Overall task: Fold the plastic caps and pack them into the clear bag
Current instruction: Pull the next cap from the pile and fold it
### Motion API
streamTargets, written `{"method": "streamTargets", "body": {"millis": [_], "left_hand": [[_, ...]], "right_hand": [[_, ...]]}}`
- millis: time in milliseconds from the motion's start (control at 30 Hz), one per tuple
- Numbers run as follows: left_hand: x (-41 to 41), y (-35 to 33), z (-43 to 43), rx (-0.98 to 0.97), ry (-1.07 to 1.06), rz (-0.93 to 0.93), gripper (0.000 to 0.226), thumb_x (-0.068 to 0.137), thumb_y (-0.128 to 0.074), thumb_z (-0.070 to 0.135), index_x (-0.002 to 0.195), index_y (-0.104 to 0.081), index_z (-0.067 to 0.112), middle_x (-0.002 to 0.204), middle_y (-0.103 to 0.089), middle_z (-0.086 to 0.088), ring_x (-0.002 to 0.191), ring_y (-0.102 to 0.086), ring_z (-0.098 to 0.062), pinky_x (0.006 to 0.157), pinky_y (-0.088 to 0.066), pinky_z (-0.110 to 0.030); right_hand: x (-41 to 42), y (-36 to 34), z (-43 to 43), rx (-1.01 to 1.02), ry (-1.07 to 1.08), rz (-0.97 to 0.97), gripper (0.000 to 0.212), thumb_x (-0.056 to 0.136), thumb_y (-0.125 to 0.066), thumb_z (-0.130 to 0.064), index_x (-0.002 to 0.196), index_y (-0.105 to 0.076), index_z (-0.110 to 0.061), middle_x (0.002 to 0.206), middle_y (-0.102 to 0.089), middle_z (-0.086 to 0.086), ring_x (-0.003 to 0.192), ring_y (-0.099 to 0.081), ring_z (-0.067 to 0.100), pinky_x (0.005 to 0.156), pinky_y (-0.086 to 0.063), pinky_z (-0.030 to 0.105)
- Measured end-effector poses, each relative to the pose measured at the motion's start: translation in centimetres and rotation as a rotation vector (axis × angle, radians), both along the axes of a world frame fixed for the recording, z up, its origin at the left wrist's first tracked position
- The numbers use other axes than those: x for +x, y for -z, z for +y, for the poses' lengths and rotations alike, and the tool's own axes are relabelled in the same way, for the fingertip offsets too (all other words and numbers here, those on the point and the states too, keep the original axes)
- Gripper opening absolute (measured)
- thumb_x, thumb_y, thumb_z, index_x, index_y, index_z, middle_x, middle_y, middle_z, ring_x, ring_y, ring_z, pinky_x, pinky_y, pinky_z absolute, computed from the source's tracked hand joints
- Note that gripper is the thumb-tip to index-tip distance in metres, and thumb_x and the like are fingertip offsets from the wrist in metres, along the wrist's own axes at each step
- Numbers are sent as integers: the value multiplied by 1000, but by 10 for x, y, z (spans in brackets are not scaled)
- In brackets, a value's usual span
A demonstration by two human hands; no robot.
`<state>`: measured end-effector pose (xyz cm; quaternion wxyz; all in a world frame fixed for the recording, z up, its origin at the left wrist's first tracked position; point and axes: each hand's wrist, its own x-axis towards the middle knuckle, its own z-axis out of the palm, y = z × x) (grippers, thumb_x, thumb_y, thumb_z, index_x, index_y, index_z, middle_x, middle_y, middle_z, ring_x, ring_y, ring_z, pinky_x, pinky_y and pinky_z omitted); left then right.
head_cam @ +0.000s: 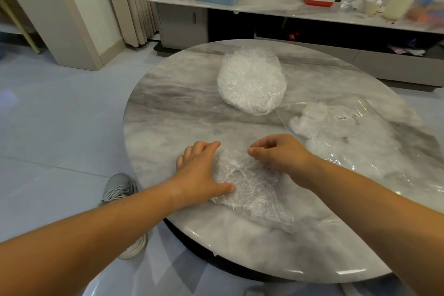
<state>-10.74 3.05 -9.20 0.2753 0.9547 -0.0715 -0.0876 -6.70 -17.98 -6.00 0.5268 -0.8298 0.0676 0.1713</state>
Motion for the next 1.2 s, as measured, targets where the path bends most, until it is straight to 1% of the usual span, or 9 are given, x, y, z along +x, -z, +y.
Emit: {"method": "streamTargets", "body": {"millis": [167,267,367,467,633,800,933,1033,1200], "left_hand": [[3,1,-2,8,-30,4,108,72,-76,63,156,-17,32,149,-24,10,139,-21,-16,113,-17,-31],[2,0,0,17,-47,11,109,70,-77,64,156,-16,32,149,-24,9,139,-21,-16,111,-19,-31],[3,-5,4,8,-25,57,109,70,-78,64,155,-18,33,150,-23,10,141,-21,-16,113,-19,-32],[6,-11,15,-2,46,140,107,67,-83,61,153,-24,36,150,-23,11,142,-21,-16,118,-23,-34],[4,-27,25,27,164,286,116,53,-87,66,150,-29,38,140,-30,13,134,-28,-11,117,-31,-33],[0,-43,18,114,86,343,85,56,-64,89,118,-55,31,108,-57,11,99,-58,-9,89,-51,-30],[0,-39,19,206,26,306,58,75,-70,71,93,-64,16,86,-67,3,78,-63,-14,75,-51,-31],[-2,-32,23,42,-17,332,43,79,-78,52,74,-57,14,63,-65,0,61,-62,-15,66,-55,-36],[-11,-33,13,-420,-146,418,29,87,-78,24,77,-54,10,61,-64,-9,57,-63,-19,64,-59,-36]], "right_hand": [[-14,-8,-5,119,-84,-114,6,87,-79,-16,93,-76,-13,93,-74,16,81,-66,18,80,-56,36],[-31,-6,-6,30,-201,-230,6,88,-78,-13,92,-76,-16,89,-75,10,77,-68,10,79,-56,29],[-50,0,-10,-163,-410,-411,6,89,-77,-24,95,-77,-23,93,-71,-7,87,-68,2,84,-54,20],[-68,7,-15,-368,-639,-581,24,90,-64,-42,102,-76,-25,112,-62,-13,100,-63,2,89,-51,21],[-92,17,-14,-460,-817,-680,32,92,-61,-41,116,-72,-22,122,-67,-10,113,-60,9,100,-47,33],[-102,18,-16,-539,-866,-629,47,97,-50,-51,136,-59,-25,135,-57,-16,125,-47,4,107,-36,32],[-108,19,-17,-579,-885,-604,53,99,-43,-57,142,-52,-29,147,-42,-12,133,-38,6,113,-28,28],[-111,20,-18,-586,-877,-585,53,99,-39,-60,143,-50,-32,156,-28,-10,136,-30,7,115,-20,24],[-113,24,-13,-664,-878,-629,55,100,-34,-61,144,-48,-30,160,-29,-6,138,-30,13,117,-20,31]]}}
